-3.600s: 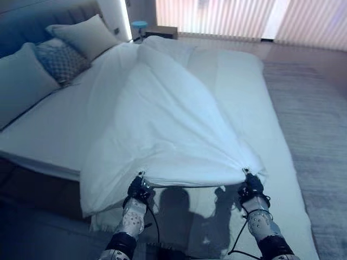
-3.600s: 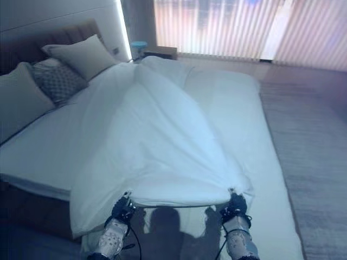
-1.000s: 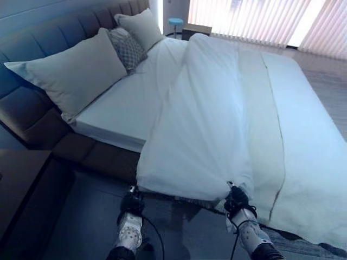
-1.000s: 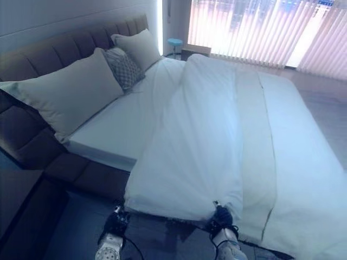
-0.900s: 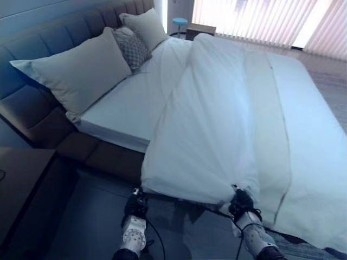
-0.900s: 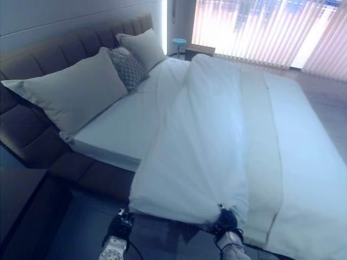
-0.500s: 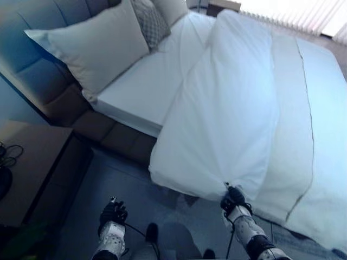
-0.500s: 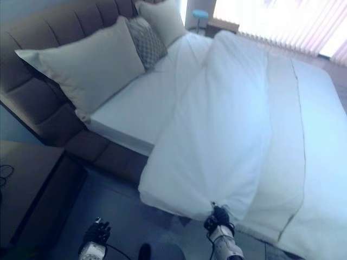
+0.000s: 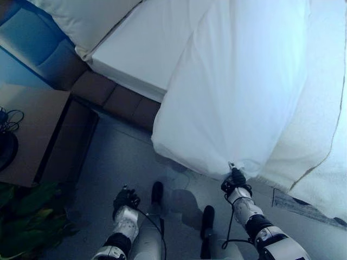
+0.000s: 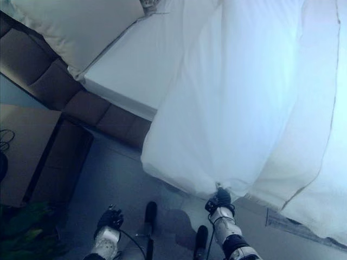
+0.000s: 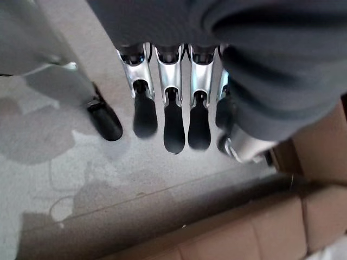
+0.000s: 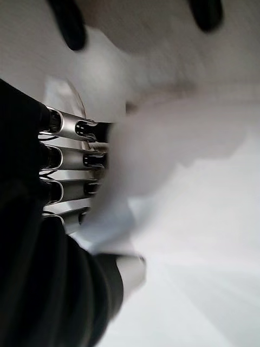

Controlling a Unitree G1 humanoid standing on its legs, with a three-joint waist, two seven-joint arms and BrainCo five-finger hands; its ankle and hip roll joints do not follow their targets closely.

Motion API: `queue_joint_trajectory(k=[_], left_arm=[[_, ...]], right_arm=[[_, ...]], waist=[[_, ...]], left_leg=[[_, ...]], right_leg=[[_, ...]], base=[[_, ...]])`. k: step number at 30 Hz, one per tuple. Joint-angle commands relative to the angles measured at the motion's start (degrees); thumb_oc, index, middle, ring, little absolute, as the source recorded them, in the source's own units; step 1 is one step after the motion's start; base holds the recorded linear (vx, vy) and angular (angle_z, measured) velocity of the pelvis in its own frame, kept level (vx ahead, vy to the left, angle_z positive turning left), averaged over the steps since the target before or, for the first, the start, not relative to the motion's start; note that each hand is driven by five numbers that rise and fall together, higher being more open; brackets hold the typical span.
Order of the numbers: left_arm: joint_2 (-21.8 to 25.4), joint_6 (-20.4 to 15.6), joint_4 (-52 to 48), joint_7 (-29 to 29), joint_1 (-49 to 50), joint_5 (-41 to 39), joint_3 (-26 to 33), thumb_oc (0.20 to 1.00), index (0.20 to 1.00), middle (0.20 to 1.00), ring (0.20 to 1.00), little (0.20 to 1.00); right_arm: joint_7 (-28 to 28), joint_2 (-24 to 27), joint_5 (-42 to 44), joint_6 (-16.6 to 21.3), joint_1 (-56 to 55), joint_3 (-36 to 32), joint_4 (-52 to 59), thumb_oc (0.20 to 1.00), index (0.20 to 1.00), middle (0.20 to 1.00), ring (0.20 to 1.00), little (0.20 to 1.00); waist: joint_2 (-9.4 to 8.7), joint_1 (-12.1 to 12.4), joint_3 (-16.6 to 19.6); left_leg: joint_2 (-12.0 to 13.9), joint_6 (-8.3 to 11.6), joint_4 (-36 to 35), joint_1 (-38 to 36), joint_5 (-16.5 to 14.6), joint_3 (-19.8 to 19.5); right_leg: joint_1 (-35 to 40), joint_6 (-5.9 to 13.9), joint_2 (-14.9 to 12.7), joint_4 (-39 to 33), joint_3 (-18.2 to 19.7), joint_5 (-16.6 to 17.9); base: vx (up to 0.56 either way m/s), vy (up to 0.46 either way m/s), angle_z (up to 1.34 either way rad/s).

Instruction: Make the bed

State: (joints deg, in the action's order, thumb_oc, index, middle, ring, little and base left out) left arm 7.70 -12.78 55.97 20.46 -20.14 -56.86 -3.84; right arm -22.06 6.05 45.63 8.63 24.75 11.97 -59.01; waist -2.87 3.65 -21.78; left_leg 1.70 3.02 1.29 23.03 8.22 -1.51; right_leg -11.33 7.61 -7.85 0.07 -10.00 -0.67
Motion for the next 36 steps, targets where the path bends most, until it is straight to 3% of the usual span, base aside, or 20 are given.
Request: queue_joint_trajectory(k=[1, 7, 13, 17, 21, 27, 29, 31, 36], left_arm=[[1.3, 1.1, 3.9, 0.3, -3.8, 8.2, -1.8, 1.000, 1.000, 1.000, 1.000, 1.000], [3.6, 3.2, 8.0, -1.4, -4.0, 15.1, -3.0, 1.000, 1.000, 1.000, 1.000, 1.000], [4.5, 6.0, 12.7, -4.5, 0.7, 23.1, -2.4, 1.000, 1.000, 1.000, 1.000, 1.000], [4.7, 7.1, 13.9, -6.2, 3.2, 27.2, -1.9, 1.000, 1.000, 1.000, 1.000, 1.000], [5.3, 8.4, 14.2, -9.2, 6.9, 31.9, -2.0, 1.000, 1.000, 1.000, 1.000, 1.000], [5.7, 8.6, 11.7, -11.0, 9.6, 32.4, -0.8, 1.000, 1.000, 1.000, 1.000, 1.000], [5.3, 8.2, 8.2, -11.3, 10.8, 32.1, -1.3, 1.000, 1.000, 1.000, 1.000, 1.000], [4.9, 7.9, 5.3, -12.3, 11.8, 30.9, -1.8, 1.000, 1.000, 1.000, 1.000, 1.000], [4.8, 7.6, -1.8, -15.3, 12.5, 28.3, -3.6, 1.000, 1.000, 1.000, 1.000, 1.000]], right_arm=[[-1.4, 0.9, -3.1, -0.7, -0.6, 1.2, -1.0, 1.000, 1.000, 1.000, 1.000, 1.000], [1.3, 2.9, -7.6, -3.6, 1.1, 1.8, -6.8, 1.000, 1.000, 1.000, 1.000, 1.000], [4.9, 5.6, -18.2, -6.9, -2.2, 1.8, -11.2, 1.000, 1.000, 1.000, 1.000, 1.000], [6.2, 7.0, -19.6, -7.0, -5.5, -0.6, -11.1, 1.000, 1.000, 1.000, 1.000, 1.000], [9.0, 7.7, -19.8, -7.0, -11.4, -4.4, -10.5, 1.000, 1.000, 1.000, 1.000, 1.000], [11.0, 8.4, -21.8, -6.3, -15.3, -4.3, -5.5, 1.000, 1.000, 1.000, 1.000, 1.000], [11.4, 10.1, -24.6, -5.7, -16.4, -2.6, 0.1, 1.000, 1.000, 1.000, 1.000, 1.000], [12.4, 11.8, -27.1, -5.7, -16.6, -1.3, 3.4, 1.000, 1.000, 1.000, 1.000, 1.000], [14.2, 15.1, -30.9, -5.9, -15.2, 1.3, 11.7, 1.000, 1.000, 1.000, 1.000, 1.000]], waist=[[1.58, -1.2, -1.8], [2.03, -1.7, -1.9], [2.73, -2.2, -0.3], [3.51, -2.8, 0.8], [4.28, -5.0, 3.3], [3.55, -6.3, 6.2], [2.31, -5.6, 5.8], [1.89, -5.2, 6.2], [2.30, -4.1, 8.2]], left_leg=[[-3.4, -0.16, 0.0, -0.6, -3.4, 2.0], [-3.8, -0.27, 0.3, 0.1, -3.6, 2.7], [-4.2, -0.61, 1.5, -2.0, -5.4, 4.6], [-3.7, -0.96, 1.2, -4.7, -6.0, 5.9], [-2.1, -0.49, 0.2, -11.9, -6.4, 6.6], [0.0, 0.90, 3.5, -15.6, -6.6, 6.5], [-0.1, 1.34, 13.1, -14.4, -6.3, 5.4], [-0.9, 1.14, 16.9, -13.7, -6.1, 4.0], [-1.1, 0.75, 11.7, -9.4, -5.2, 3.4]], right_leg=[[-4.6, -1.45, 0.9, 0.4, 1.0, 3.9], [-5.2, -1.23, 0.8, -0.6, 2.3, 4.7], [-3.7, -0.93, 0.6, -0.7, 3.7, 4.4], [-2.8, -0.96, 0.5, 2.5, 3.6, 2.6], [1.3, -1.92, 1.8, 6.6, 3.9, -1.7], [5.8, -3.59, 4.0, 7.5, 4.3, -3.9], [8.6, -4.83, 4.7, 7.8, 4.8, -4.2], [10.3, -5.39, 5.0, 8.0, 5.1, -4.8], [13.2, -5.06, 5.4, 7.3, 5.3, -6.3]], base=[[0.03, 0.016, -0.01], [0.03, 0.015, -0.02], [0.04, 0.017, -0.14], [0.03, -0.020, -0.28], [0.08, -0.135, -0.20], [0.04, -0.202, -0.13], [0.01, -0.242, -0.26], [0.05, -0.150, -0.23], [0.14, -0.026, 0.04]])
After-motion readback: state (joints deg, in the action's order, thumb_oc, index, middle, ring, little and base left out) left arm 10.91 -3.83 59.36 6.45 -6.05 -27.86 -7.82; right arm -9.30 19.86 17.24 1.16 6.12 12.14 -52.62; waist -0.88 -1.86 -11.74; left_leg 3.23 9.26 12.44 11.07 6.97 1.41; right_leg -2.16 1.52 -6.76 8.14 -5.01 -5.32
